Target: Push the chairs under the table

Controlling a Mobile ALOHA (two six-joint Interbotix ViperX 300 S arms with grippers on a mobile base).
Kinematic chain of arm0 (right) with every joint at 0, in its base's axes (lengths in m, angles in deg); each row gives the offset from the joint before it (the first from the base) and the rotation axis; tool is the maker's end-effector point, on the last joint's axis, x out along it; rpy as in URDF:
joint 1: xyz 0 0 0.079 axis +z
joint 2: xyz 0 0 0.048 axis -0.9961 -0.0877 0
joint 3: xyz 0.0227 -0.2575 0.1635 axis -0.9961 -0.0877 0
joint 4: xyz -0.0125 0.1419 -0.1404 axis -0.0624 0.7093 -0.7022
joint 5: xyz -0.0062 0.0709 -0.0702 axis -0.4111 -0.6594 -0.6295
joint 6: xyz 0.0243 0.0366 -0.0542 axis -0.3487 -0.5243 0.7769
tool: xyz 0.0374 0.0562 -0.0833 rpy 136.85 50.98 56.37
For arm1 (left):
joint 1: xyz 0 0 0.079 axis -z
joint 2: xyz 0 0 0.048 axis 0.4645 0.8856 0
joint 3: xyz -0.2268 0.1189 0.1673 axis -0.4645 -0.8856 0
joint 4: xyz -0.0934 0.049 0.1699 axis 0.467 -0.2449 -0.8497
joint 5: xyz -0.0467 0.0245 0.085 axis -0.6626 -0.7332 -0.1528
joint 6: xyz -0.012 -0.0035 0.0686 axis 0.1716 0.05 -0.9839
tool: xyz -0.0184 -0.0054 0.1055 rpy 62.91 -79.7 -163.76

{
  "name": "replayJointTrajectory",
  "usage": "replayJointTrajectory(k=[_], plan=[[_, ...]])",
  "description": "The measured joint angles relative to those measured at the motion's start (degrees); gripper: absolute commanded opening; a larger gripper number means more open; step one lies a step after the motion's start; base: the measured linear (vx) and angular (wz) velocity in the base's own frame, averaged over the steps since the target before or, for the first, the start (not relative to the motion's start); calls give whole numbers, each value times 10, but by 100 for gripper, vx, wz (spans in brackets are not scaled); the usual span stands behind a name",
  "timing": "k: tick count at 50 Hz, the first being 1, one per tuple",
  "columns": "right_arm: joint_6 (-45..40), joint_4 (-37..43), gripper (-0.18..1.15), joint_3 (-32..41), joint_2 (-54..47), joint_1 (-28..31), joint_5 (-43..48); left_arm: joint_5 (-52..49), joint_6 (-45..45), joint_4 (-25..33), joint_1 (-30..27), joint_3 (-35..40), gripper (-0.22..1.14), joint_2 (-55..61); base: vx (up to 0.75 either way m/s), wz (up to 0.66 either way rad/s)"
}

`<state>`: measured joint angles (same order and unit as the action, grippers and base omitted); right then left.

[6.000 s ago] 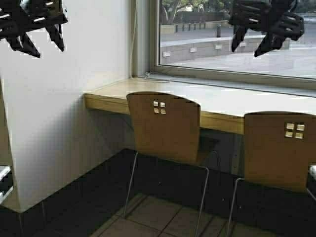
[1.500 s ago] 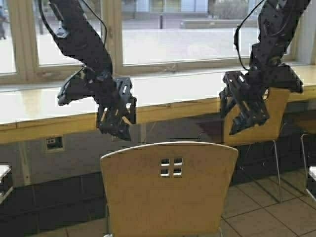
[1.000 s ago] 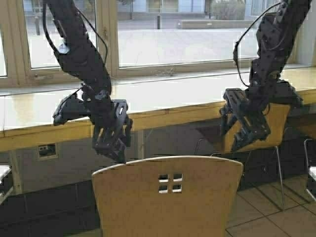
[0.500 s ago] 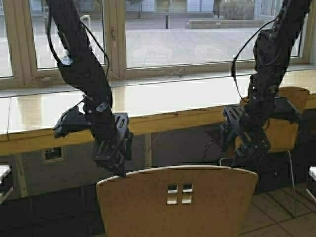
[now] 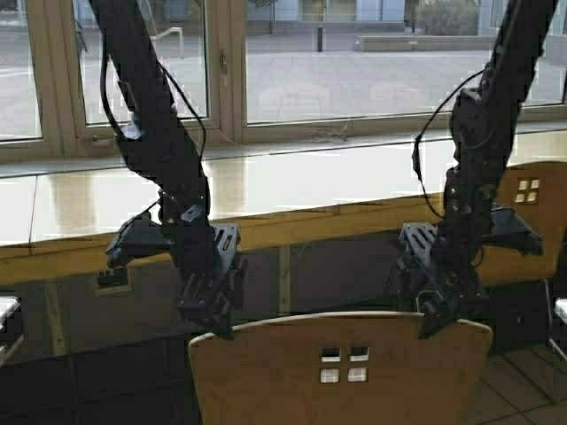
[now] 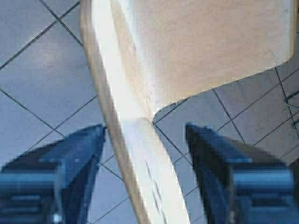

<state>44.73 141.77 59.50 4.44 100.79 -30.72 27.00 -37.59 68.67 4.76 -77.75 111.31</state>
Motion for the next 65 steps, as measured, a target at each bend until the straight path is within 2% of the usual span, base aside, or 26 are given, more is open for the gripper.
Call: replayJointTrajectory(k=[23, 29, 32, 35, 39, 40, 42, 45, 48, 52, 56, 65], plan=[[1, 1, 90, 28, -96, -15, -5, -47, -3, -1, 12, 91, 88, 110, 5, 4], [2, 1, 86, 40, -115, -19, -8, -53, -3, -1, 11, 115, 86, 134, 2, 2], [4, 0, 78, 44, -120, -21, -8, -54, -4, 0, 11, 124, 80, 142, 2, 2], [4, -2, 63, 48, -122, -21, -8, -55, -4, 0, 12, 129, 69, 149, 2, 2], [4, -5, 35, 54, -124, -23, -6, -59, -4, 1, 13, 131, 46, 154, 2, 2], [4, -7, 27, 57, -124, -23, -5, -59, -4, 1, 13, 130, 35, 155, 1, 3], [4, -11, 13, 60, -126, -24, -5, -60, -4, 1, 13, 130, 21, 156, 1, 4], [-8, -12, -3, 62, -126, -26, -6, -59, 1, 2, 13, 132, 3, 157, 0, 5], [-17, -13, -2, 63, -126, -28, -8, -60, 11, 4, 9, 134, -6, 158, 0, 3], [-20, -16, 5, 66, -126, -27, -11, -60, 14, 5, 8, 134, -1, 158, 0, 0], [-25, -27, 4, 69, -127, -27, -12, -60, 15, 6, 9, 132, 4, 158, 0, 0], [-35, -65, 4, 91, -127, -27, -33, -54, 16, 8, 9, 111, 3, 151, 1, -2]])
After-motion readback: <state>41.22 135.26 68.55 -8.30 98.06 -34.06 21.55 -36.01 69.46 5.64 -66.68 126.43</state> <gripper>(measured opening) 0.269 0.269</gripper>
